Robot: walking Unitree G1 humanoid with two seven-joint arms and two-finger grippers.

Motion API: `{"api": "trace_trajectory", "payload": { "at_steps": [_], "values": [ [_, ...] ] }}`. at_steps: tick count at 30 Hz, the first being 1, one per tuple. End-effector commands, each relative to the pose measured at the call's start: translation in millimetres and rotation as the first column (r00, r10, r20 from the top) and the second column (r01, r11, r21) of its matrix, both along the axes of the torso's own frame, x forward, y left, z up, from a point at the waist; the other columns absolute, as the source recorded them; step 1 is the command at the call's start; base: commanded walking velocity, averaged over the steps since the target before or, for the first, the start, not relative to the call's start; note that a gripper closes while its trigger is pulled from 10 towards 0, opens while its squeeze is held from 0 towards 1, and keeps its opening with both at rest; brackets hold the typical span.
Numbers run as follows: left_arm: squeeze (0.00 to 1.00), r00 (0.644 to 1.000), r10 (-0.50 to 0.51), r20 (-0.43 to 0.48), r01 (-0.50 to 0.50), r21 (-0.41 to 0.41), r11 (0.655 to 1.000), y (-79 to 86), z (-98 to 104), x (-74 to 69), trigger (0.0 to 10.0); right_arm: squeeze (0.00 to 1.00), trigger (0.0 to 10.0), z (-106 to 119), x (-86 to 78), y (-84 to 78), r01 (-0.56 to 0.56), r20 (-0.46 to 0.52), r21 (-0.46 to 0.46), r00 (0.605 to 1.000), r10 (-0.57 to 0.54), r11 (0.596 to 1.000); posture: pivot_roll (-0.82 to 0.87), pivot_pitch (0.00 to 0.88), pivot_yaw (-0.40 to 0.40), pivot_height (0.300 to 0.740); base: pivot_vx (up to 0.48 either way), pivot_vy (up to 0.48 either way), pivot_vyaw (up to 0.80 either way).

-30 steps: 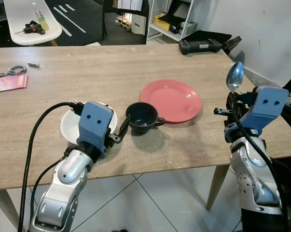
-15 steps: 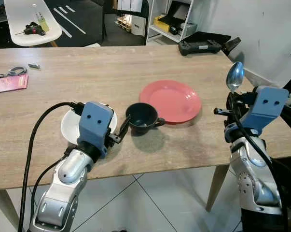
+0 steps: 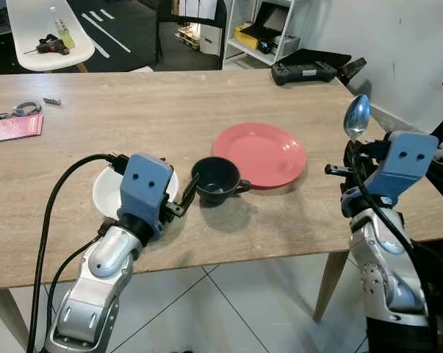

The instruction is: Setting the table

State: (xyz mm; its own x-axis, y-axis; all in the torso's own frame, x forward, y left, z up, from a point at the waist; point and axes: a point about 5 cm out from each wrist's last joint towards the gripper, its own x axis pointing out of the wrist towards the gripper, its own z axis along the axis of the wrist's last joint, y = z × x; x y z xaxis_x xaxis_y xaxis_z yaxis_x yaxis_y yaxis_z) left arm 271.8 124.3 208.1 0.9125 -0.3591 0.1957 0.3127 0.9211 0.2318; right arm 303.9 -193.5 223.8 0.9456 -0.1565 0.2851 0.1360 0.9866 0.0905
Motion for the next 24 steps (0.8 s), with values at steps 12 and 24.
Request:
{"api": "trace_trajectory", "payload": {
  "at_steps": [12,24],
  "values": [
    [0.0,0.999,0.022,-0.037,-0.021,0.021,1.0,5.0,-9.1,1.4,10.0,0.0,10.0,-8.4,-0.6,-0.5,0.01,-0.024,-0.002,1.0,-0.01,1.0,0.0,0.055,0.04,0.74,0.0,0.0,0.0],
    [0.0,0.999,0.025,-0.042,-0.024,0.015,1.0,4.0,-10.1,1.2,10.0,0.0,10.0,-8.9,-1.9,-1.9,0.013,-0.028,-0.006,1.0,-0.013,1.0,-0.01,0.061,0.036,0.74,0.0,0.0,0.0]
  ]
}}
